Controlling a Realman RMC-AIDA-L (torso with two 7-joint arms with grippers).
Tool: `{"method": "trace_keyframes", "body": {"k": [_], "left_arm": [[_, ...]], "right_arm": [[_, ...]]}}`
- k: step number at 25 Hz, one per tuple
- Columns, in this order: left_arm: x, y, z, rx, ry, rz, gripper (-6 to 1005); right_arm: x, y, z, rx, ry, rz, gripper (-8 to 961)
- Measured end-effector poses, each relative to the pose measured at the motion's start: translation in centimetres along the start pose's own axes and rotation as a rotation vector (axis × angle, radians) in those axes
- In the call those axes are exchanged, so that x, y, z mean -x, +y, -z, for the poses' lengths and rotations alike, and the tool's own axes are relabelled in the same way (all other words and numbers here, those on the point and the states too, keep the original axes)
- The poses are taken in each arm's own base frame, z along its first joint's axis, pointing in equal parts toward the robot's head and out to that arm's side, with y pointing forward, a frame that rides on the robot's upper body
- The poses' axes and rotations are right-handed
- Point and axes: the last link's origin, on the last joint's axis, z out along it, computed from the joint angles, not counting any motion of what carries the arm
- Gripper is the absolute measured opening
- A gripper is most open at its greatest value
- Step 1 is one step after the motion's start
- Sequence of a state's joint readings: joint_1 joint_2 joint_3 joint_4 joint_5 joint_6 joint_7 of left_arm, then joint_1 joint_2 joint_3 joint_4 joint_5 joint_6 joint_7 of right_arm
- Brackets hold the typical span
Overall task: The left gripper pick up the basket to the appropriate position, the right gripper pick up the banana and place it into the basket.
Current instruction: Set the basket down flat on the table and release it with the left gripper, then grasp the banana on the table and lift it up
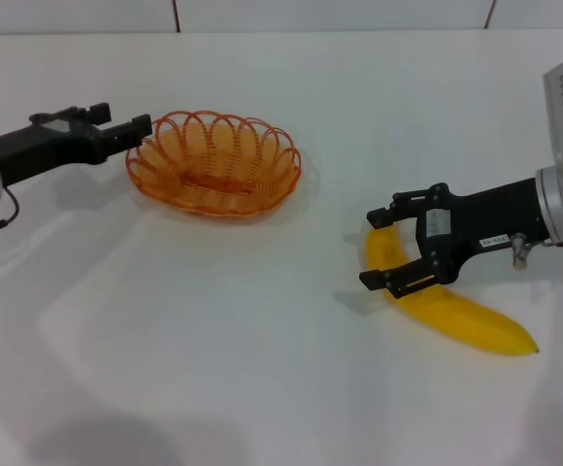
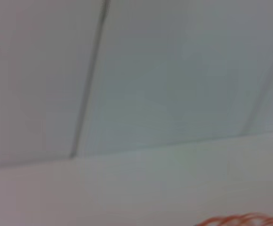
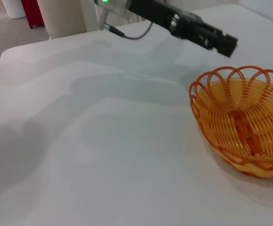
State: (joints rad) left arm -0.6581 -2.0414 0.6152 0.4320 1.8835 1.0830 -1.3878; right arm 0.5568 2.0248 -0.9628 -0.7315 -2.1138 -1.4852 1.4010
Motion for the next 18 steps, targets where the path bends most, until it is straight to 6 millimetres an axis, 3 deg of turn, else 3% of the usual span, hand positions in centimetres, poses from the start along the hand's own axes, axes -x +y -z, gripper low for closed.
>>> {"method": "trace_keyframes", "body": {"k": [10, 18], "left_arm": [[0.5, 1.1, 4.6, 0.142, 0.080, -0.150, 737], [3.2, 1.1, 7.4, 0.151, 0.001, -0.300, 733]], "right_arm": [[0.3, -0.1, 0.1, -0.007, -0.017, 0.002, 893], [0.8, -0.2, 0.0, -0.020, -0.040, 0.002, 890]]}}
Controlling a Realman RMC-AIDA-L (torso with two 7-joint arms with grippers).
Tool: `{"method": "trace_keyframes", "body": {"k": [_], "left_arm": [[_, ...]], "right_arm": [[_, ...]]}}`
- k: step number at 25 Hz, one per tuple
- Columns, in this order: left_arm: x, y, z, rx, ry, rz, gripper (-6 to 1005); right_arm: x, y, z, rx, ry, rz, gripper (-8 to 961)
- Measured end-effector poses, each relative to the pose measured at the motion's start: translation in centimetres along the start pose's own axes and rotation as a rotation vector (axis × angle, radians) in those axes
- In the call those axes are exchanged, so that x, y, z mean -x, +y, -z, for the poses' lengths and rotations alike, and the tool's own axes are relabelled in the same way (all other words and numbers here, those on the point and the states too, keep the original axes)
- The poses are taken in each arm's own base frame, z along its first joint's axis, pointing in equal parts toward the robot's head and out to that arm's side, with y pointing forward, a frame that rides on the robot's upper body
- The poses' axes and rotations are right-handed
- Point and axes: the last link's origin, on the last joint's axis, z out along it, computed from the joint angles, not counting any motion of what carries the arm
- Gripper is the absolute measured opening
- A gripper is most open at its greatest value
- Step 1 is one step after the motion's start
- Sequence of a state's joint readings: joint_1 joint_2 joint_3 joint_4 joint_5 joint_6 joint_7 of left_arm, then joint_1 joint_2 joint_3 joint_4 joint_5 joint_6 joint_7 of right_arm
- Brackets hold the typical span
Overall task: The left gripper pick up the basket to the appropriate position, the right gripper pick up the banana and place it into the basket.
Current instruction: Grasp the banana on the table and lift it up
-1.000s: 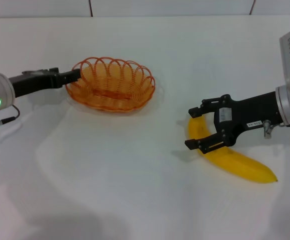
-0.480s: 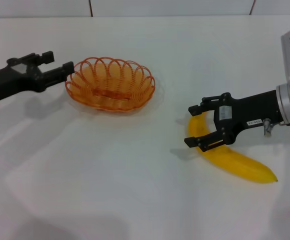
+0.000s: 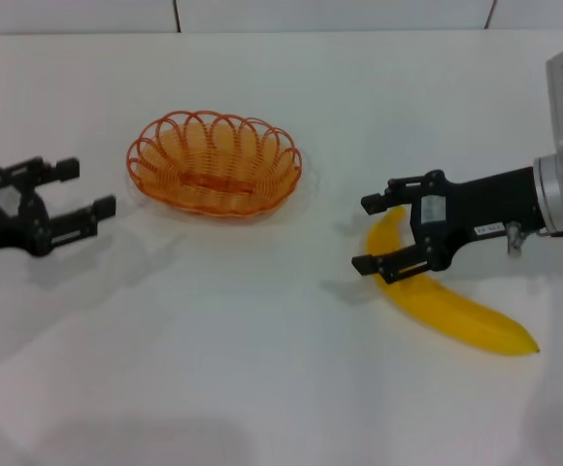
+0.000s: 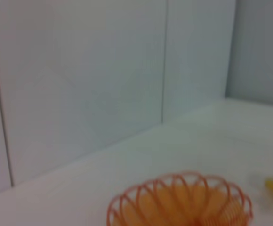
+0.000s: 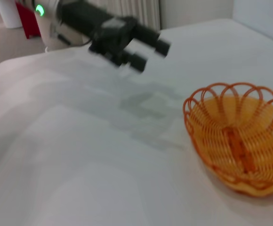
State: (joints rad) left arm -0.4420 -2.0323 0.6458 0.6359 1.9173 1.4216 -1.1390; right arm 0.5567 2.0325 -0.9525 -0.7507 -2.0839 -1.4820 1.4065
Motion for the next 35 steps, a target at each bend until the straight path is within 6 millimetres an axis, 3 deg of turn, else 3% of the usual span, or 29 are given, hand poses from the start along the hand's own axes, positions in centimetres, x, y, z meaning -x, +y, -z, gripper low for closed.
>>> {"method": "trace_keyframes", "body": {"k": [9, 18, 26, 35], "left_arm": [[1.5, 0.4, 1.0, -0.008, -0.044, -0.036, 733], [1.6, 0.3, 1.0, -0.020, -0.046, -0.034, 733], [1.8, 0.0, 0.9, -0.038, -0.065, -0.036, 733], [1.8, 0.0, 0.7, -0.041, -0.068, -0.034, 733]], "right_arm": [[1.9, -0.4, 1.3, -0.065, 0.005, -0.038, 881], [4.3, 2.1, 2.7, -0.141, 0.195, -0.064, 865], [3.4, 3.4, 1.9, -0.152, 0.380, -0.107, 851], [2.3, 3.4, 0.9, -0.119, 0.441, -0.128, 835]]}}
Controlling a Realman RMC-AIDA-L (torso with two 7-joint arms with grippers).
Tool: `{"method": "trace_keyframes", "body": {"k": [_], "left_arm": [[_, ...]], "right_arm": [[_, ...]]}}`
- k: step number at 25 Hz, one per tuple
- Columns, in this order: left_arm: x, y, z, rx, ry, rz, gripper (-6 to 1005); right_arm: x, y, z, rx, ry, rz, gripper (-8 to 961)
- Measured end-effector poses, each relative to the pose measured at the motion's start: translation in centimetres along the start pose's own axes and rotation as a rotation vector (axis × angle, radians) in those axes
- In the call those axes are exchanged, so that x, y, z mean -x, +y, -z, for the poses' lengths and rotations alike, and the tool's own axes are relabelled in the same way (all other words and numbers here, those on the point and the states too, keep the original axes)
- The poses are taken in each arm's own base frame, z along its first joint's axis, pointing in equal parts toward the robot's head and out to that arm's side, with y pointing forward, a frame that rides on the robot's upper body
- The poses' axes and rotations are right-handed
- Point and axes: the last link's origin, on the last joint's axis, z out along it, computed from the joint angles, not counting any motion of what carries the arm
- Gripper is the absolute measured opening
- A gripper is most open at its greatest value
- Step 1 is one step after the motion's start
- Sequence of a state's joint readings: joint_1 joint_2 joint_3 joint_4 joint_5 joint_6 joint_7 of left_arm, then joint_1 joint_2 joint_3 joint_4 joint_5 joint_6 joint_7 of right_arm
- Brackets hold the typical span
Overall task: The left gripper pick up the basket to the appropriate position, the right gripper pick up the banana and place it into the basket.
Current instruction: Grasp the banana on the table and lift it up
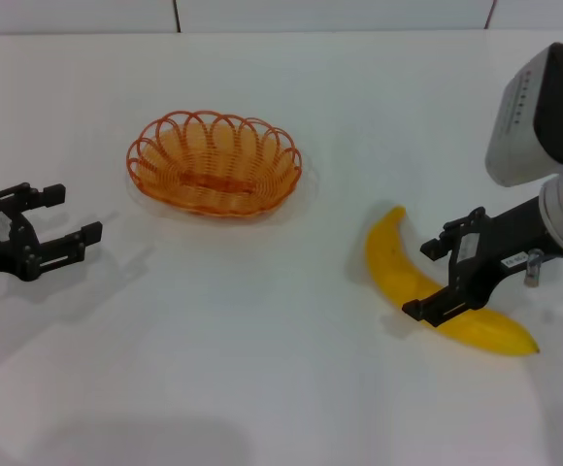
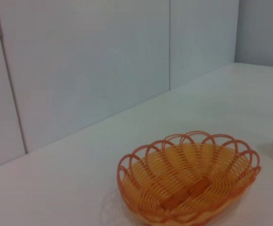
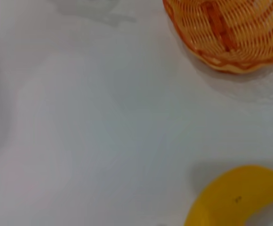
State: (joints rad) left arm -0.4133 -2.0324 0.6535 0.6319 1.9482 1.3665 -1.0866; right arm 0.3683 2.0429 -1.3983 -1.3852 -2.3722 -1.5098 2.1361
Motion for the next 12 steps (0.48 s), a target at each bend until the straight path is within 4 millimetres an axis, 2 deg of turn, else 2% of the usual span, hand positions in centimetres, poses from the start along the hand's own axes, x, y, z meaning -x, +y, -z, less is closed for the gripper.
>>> {"method": "trace_keyframes", "body": {"k": [12], "left_arm": [[0.0, 0.0, 0.0, 0.001, 0.001, -0.001, 733]], "right_arm": [[0.2, -1.2, -2.3, 0.007, 0.047, -0.010, 814]]}}
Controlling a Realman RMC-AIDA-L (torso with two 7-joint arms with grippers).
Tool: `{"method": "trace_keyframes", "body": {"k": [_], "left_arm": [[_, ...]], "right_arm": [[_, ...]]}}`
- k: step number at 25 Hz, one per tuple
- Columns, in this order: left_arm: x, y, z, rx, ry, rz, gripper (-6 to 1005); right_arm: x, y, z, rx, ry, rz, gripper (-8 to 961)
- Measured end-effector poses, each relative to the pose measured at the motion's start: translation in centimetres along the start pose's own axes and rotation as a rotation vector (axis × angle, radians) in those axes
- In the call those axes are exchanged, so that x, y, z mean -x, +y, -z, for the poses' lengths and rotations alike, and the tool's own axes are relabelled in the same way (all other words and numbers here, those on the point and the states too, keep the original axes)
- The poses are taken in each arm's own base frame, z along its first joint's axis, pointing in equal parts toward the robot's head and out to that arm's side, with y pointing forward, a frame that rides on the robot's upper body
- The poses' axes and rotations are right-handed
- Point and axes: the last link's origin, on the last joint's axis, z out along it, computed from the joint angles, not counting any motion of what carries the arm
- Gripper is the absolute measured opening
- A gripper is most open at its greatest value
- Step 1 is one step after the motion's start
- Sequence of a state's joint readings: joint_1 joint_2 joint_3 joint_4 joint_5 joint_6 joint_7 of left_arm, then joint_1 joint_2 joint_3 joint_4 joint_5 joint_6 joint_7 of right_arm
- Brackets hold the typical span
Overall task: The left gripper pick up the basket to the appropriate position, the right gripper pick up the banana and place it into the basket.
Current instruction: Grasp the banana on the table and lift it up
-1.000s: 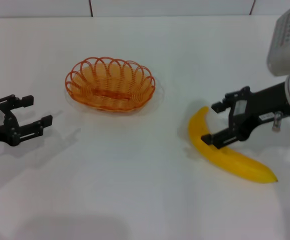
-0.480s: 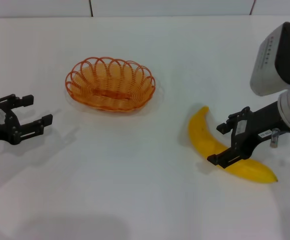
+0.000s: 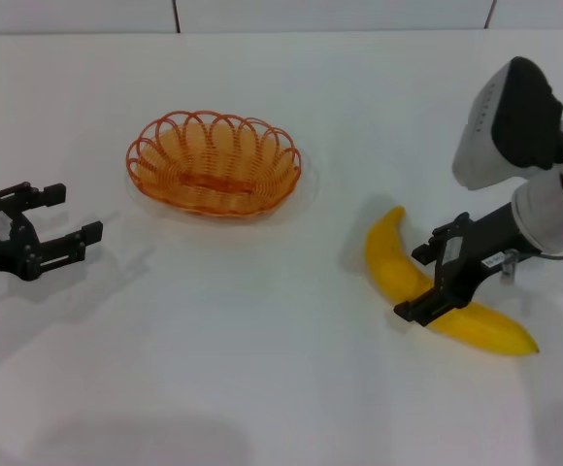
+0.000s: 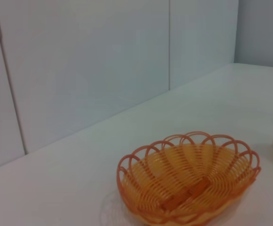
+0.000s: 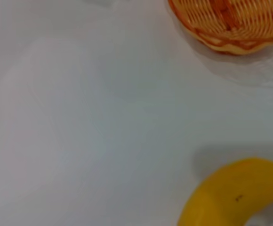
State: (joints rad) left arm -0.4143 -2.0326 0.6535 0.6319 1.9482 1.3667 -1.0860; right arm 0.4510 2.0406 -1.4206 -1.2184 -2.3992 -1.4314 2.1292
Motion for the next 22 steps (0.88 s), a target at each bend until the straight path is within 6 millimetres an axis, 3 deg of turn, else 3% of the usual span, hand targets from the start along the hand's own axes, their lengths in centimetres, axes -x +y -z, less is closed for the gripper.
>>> {"method": "trace_keyframes", "body": {"k": [7, 21, 22], "left_arm": [[-0.01, 0.05, -0.07, 0.001, 0.001, -0.001, 733], [0.05, 0.11, -0.16, 0.004, 0.001, 0.001, 733], [0.06, 0.11, -0.16, 0.004, 0.001, 0.001, 733]], "right_arm": [[0.46, -0.11, -0.97, 0.007, 0.025, 0.012, 802], [0.65, -0.40, -0.60, -0.002, 0.007, 0.001, 777], [0.64, -0.45, -0.55, -0.004, 0.006, -0.001, 677]]}}
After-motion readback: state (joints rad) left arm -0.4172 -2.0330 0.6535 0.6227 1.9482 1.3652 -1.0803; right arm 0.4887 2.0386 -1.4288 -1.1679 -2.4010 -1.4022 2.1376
